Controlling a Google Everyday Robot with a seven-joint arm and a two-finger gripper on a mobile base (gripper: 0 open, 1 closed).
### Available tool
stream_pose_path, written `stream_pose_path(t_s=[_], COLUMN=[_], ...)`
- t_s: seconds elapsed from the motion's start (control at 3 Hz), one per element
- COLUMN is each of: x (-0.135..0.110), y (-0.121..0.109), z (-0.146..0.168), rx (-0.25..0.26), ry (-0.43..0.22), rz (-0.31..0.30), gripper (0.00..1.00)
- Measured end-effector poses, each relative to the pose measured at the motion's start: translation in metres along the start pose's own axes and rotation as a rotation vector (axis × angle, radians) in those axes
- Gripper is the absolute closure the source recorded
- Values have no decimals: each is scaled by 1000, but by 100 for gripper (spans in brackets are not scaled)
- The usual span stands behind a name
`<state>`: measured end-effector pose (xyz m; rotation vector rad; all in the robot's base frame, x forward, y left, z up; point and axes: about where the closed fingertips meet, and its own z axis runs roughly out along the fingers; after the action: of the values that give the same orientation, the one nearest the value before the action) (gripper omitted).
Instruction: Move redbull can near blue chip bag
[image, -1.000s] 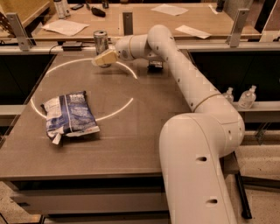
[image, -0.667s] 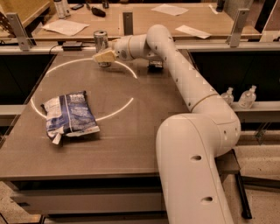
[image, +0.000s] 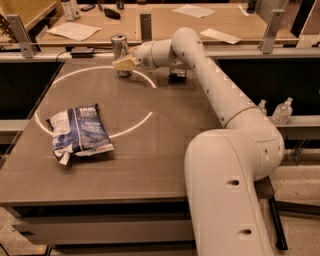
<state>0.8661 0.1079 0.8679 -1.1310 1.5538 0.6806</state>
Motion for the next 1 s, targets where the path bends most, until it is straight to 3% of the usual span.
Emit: stream_pose_path(t_s=[0.33,1.0], x=[3,13], y=[6,34], z=[-22,-79], rx=[12,34], ry=[30,15], rz=[0,1], gripper=[100,100])
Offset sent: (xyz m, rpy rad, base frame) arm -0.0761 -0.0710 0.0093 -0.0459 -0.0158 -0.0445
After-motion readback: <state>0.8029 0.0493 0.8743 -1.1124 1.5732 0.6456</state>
